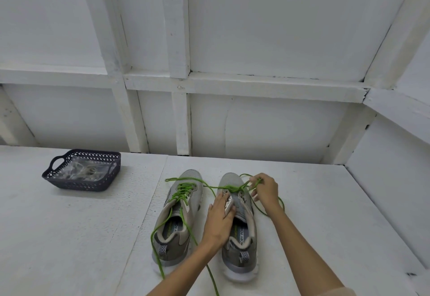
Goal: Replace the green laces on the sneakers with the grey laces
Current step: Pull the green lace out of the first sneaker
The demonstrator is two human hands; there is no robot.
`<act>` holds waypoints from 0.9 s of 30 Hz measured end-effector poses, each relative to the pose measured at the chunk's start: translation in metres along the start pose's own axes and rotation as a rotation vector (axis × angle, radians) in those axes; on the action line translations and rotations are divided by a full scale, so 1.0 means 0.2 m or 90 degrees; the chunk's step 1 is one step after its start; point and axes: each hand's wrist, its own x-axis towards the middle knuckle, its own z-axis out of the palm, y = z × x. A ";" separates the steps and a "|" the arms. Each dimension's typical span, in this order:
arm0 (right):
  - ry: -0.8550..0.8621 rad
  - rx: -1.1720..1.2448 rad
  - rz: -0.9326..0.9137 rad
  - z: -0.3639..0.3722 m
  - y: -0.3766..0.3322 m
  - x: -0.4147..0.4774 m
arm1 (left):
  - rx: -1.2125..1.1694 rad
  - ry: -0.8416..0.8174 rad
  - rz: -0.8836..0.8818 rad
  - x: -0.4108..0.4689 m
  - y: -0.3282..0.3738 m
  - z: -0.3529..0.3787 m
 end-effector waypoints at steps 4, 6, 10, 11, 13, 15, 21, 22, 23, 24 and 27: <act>0.023 0.241 0.174 0.01 -0.03 -0.01 | 0.002 0.005 -0.002 0.00 -0.01 0.00; -0.083 0.213 0.209 0.01 -0.02 -0.04 | 0.001 0.002 -0.002 0.00 -0.01 0.00; -0.160 0.148 0.150 0.00 0.00 -0.06 | 0.003 0.004 0.000 0.01 -0.01 0.00; -0.161 0.145 0.138 0.00 0.01 -0.06 | 0.000 0.005 0.000 0.01 -0.01 0.00; -0.132 0.112 0.113 0.01 0.00 -0.05 | -0.004 0.006 0.000 0.01 -0.01 0.00; -0.060 0.057 0.085 0.03 -0.01 -0.05 | -0.003 0.006 -0.001 0.00 -0.01 0.00; 0.026 0.087 0.124 0.05 -0.02 -0.04 | -0.008 0.013 -0.001 0.00 -0.02 0.00; -0.020 0.052 0.124 0.05 -0.01 -0.04 | -0.008 0.013 0.000 0.00 -0.02 0.00; -0.048 0.036 0.126 0.05 0.00 -0.04 | -0.010 0.012 0.001 0.00 -0.02 0.00; -0.058 0.040 0.126 0.04 0.02 -0.04 | -0.011 0.011 0.002 0.00 -0.02 0.00; -0.082 0.100 0.135 0.03 0.05 -0.03 | -0.008 0.011 0.005 0.00 -0.02 0.00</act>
